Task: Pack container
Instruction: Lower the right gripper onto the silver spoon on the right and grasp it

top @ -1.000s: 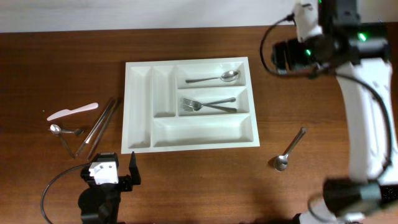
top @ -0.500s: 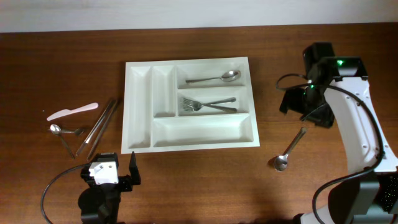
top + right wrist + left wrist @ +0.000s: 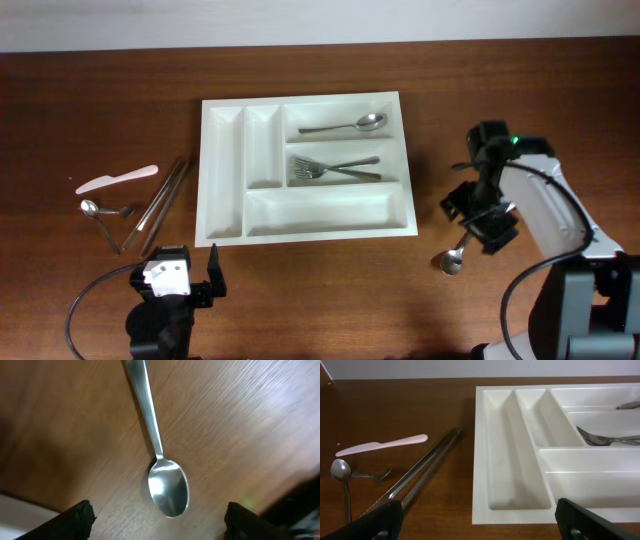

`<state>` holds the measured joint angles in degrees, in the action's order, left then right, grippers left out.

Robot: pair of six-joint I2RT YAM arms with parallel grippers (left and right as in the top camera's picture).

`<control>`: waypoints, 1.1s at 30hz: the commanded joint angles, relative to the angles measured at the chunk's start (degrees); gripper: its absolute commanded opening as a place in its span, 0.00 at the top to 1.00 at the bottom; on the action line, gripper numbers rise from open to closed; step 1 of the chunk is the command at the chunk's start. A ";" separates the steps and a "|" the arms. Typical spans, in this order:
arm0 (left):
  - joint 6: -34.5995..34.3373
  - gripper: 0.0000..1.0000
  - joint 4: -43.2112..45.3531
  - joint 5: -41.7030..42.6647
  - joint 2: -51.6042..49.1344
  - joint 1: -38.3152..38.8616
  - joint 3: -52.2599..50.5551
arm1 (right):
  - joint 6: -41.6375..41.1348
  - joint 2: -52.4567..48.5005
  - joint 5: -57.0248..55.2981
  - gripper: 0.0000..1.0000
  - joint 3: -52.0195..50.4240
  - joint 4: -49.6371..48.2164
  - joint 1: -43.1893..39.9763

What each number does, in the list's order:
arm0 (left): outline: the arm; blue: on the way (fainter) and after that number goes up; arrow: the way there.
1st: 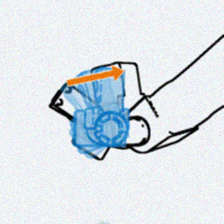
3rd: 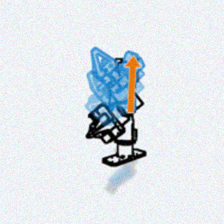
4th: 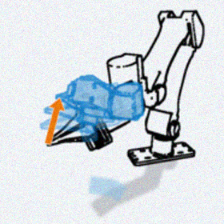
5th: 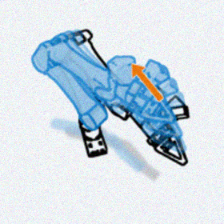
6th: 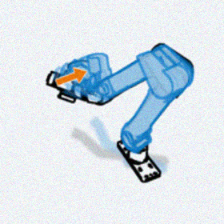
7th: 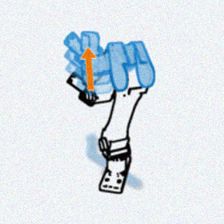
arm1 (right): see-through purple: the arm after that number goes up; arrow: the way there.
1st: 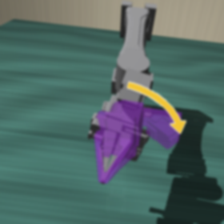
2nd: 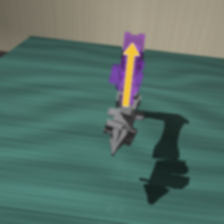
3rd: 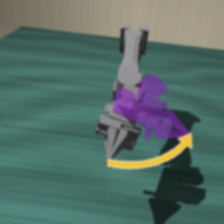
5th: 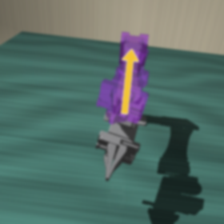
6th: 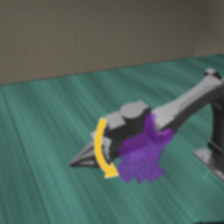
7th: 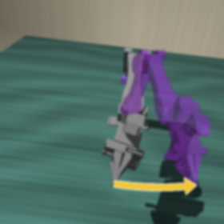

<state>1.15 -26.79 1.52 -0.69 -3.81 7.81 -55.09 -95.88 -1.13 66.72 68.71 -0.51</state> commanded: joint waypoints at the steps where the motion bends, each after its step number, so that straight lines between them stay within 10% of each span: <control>1: 1.09 0.01 -0.24 0.42 0.39 0.02 -0.11 | -2.95 1.25 5.38 0.16 -4.98 -3.28 -0.26; 33: 1.09 0.01 -0.24 0.42 0.39 0.00 -0.11 | -4.37 1.22 8.24 0.19 -18.05 -14.03 -0.26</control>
<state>1.17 -26.79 1.54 -0.69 -3.81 7.81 -58.52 -95.83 7.20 50.13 55.13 -0.51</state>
